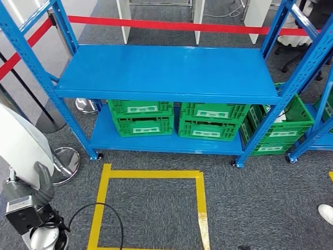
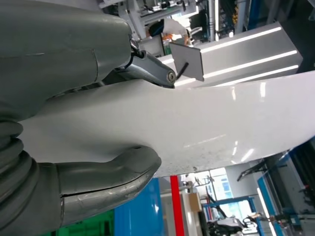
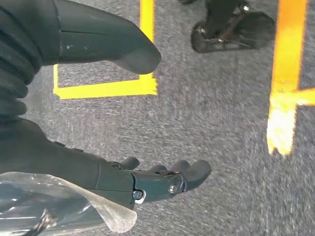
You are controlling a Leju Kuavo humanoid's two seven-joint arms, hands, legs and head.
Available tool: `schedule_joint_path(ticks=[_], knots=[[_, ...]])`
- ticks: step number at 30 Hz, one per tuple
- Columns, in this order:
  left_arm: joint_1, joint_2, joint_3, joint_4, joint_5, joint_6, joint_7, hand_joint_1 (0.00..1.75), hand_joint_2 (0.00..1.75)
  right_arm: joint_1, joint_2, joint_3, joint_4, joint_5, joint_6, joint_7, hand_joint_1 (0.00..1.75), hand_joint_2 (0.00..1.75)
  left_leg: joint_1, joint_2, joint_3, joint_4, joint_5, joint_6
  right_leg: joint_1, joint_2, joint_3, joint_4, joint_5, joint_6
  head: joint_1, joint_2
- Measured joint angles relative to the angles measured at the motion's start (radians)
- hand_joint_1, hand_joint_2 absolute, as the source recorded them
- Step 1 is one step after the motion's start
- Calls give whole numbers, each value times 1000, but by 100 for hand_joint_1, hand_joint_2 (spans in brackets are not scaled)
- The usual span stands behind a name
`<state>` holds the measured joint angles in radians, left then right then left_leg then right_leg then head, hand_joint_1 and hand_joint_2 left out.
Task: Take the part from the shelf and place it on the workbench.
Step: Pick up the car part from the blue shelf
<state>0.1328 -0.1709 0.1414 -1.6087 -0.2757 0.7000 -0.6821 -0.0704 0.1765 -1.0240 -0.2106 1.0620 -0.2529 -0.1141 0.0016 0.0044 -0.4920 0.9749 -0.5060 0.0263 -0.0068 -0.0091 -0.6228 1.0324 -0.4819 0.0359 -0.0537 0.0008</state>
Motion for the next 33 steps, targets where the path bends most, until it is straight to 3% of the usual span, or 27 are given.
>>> schedule_joint_path(ticks=[3,4,5,6,8,10,12,14,15,16,18,19,20,21,22,24,26,28,29,30,31,33], knots=[[1,-4,2,0,0,0,0,175,175,1,0,0,0,0,1,0,0,175,0,2,-43,-3,34,15,-3,6,-51,166,-133,10,6,0],[1,-4,3,0,0,0,0,175,175,1,0,0,0,0,1,0,0,175,-1,2,-60,-1,47,15,-3,6,-59,220,-149,12,7,0],[1,-4,4,0,0,0,0,175,175,1,0,0,0,0,1,0,0,175,-2,3,-77,2,59,15,-4,6,-55,250,-141,14,7,0],[1,-4,4,0,0,0,0,175,175,1,0,0,0,0,1,0,0,175,-2,3,-95,5,70,12,-4,6,-35,247,-113,14,7,0],[2,-5,4,0,0,0,0,175,175,-1,0,0,0,0,1,0,0,175,-2,3,-127,16,90,6,-4,6,55,144,-62,13,7,0],[1,-5,5,0,0,0,0,175,175,-5,0,0,0,0,1,0,0,175,-5,3,-148,28,108,-4,-3,8,158,-4,-72,5,7,0],[1,-5,5,0,0,0,0,175,175,-7,0,1,0,0,1,0,0,175,-6,4,-156,31,127,-15,0,10,189,-67,-92,-6,7,0],[2,-4,5,0,0,0,0,175,175,-5,0,1,0,0,1,0,0,175,-3,4,-163,33,128,-25,-1,6,167,-66,-78,-23,6,0],[3,-4,5,0,0,0,0,175,175,-4,1,1,1,0,1,0,0,175,-2,2,-170,50,102,-31,-2,3,157,-65,-67,-33,4,0],[4,-4,6,0,0,0,0,175,175,-3,1,1,1,0,1,1,0,175,0,1,-179,85,57,-37,-4,0,144,-66,-55,-41,1,0],[5,-4,6,0,0,0,0,175,175,-2,0,0,0,0,1,2,0,175,3,1,-200,206,-51,-45,-3,-3,120,-64,-31,-48,-3,0],[5,-4,6,0,0,0,0,175,175,-2,0,0,0,0,0,2,0,175,4,1,-205,266,-80,-48,-2,-3,107,-62,-18,-48,-3,0],[5,-4,6,0,0,0,0,175,175,-3,0,0,0,0,1,2,0,175,5,1,-199,305,-85,-49,-1,-4,92,-59,-6,-48,-3,0],[5,-4,6,0,0,0,0,175,175,-2,0,0,0,0,1,2,0,175,5,0,-179,310,-69,-48,-1,-4,74,-54,5,-47,-3,0],[5,-4,6,0,0,0,0,175,175,-2,0,0,0,0,1,2,0,175,5,0,-142,276,-43,-45,-1,-3,57,-48,14,-45,-3,0],[4,-4,6,0,0,0,0,175,175,-2,1,0,0,0,1,2,0,175,3,-1,-37,131,-16,-35,1,-3,29,-35,28,-39,-3,0],[2,-4,6,0,0,0,0,175,175,-2,3,0,0,0,1,2,0,175,-1,-2,28,22,-25,-25,1,-2,15,-32,45,-28,-3,0],[2,-4,6,0,0,0,0,175,175,-1,3,0,0,0,1,2,0,175,-5,-2,26,0,-20,-16,0,-2,9,-36,64,-13,-3,0],[2,-4,6,0,0,0,0,175,175,0,3,0,0,0,1,3,0,175,-4,0,18,-4,-10,-10,-1,0,4,-35,63,-7,-4,0],[1,-4,6,0,0,0,0,175,175,1,3,0,0,0,1,3,0,175,-2,2,9,-7,2,-2,-1,3,-6,-22,44,-2,-3,0],[0,-5,6,0,0,0,0,175,175,2,3,0,0,0,1,3,0,175,1,4,-3,-11,15,4,-1,5,-21,9,7,2,0,0],[1,-6,6,0,0,0,0,175,175,2,2,1,0,0,1,3,0,175,1,5,-31,-11,38,12,-3,8,-57,126,-93,8,3,0]])
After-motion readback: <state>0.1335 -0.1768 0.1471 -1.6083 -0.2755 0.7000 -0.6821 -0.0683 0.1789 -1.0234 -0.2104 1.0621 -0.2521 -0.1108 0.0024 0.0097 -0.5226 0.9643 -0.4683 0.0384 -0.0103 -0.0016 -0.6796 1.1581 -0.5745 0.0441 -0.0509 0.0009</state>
